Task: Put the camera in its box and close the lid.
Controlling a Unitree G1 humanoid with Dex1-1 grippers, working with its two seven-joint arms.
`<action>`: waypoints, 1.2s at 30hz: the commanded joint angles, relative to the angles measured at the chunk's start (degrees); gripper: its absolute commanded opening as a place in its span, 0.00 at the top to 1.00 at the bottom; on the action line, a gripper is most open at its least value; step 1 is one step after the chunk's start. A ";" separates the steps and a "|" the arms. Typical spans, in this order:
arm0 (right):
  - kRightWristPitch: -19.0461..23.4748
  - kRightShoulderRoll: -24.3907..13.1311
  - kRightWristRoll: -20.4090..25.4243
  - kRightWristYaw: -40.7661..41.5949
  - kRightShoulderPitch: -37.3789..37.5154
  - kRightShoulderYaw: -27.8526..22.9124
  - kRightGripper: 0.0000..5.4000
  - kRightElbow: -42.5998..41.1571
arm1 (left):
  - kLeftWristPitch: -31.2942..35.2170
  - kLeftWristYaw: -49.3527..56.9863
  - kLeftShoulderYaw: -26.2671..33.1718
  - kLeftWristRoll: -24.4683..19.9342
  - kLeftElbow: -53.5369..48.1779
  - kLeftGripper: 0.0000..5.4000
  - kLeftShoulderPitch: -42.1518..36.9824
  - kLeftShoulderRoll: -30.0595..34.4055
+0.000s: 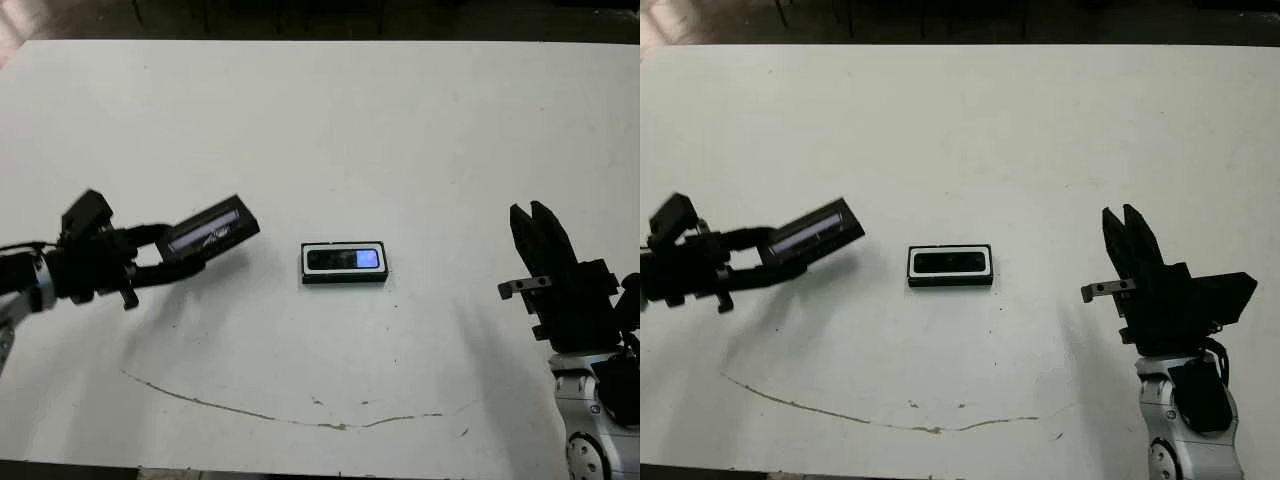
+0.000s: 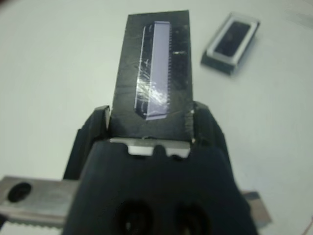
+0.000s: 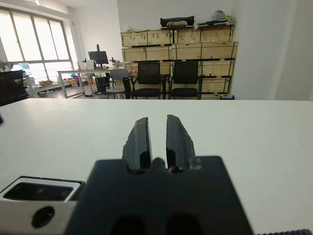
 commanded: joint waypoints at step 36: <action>4.20 -1.44 0.38 -0.76 0.22 -0.19 1.00 -0.97 | -7.54 -16.95 -29.50 16.93 25.70 0.68 -28.92 -14.85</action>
